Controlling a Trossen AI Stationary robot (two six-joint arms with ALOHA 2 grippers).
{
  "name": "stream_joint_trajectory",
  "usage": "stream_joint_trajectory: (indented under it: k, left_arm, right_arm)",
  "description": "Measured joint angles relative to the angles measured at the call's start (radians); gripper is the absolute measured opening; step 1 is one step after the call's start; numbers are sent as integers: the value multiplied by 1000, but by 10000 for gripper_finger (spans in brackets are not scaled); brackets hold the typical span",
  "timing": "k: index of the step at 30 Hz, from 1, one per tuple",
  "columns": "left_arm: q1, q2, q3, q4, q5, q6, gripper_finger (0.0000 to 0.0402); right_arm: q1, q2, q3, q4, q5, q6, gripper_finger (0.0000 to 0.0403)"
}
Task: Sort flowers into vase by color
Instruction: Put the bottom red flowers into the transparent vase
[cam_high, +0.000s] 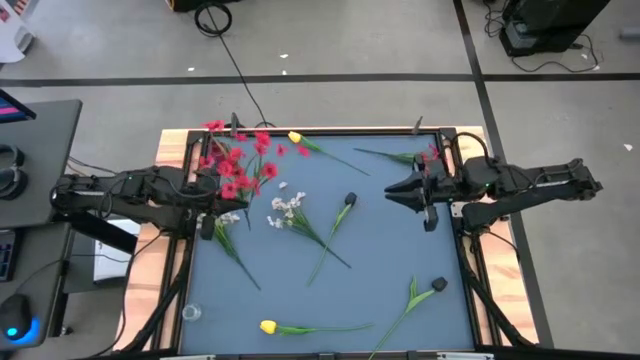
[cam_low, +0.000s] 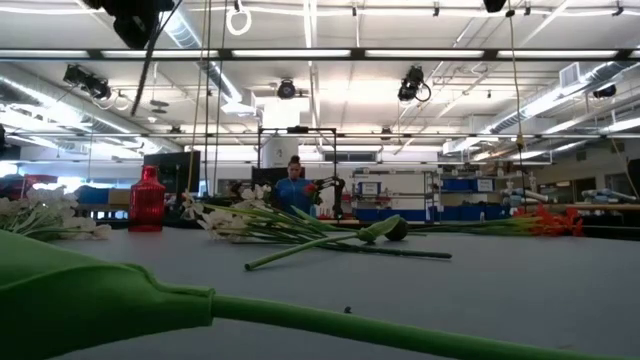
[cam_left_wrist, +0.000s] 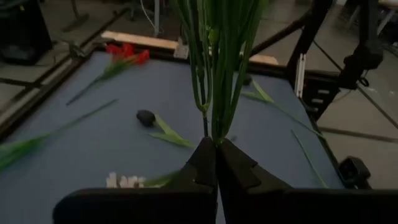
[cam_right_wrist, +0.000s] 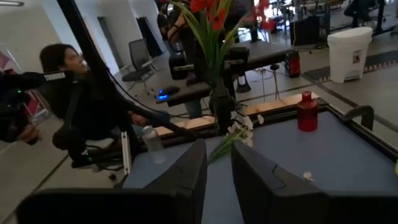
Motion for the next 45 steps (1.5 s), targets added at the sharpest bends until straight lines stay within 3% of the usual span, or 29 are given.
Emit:
stream_joint_trajectory:
  k: [7, 19, 28, 31, 41, 45]
  left_arm:
    - [-52, -2, 0, 13, 55, 21, 6]
    - [-182, -33, 0, 20, 427, 26, 6]
    - [-327, -84, 0, 22, 664, 128, 4]
    - [-427, -87, 0, 21, 663, 169, 3]
    - [-803, -77, 0, 128, 379, 222, 1]
    - [-923, -39, 0, 118, 327, 236, 1]
  right_arm:
    - [-8, 6, 0, -1, 17, -2, 83]
    - [-7, 6, 0, 0, 14, -2, 82]
    - [-7, 6, 0, 0, 14, -2, 82]
    - [-7, 6, 0, 0, 13, -2, 82]
    - [-7, 6, 0, 0, 13, -2, 82]
    - [-7, 6, 0, 0, 13, -2, 82]
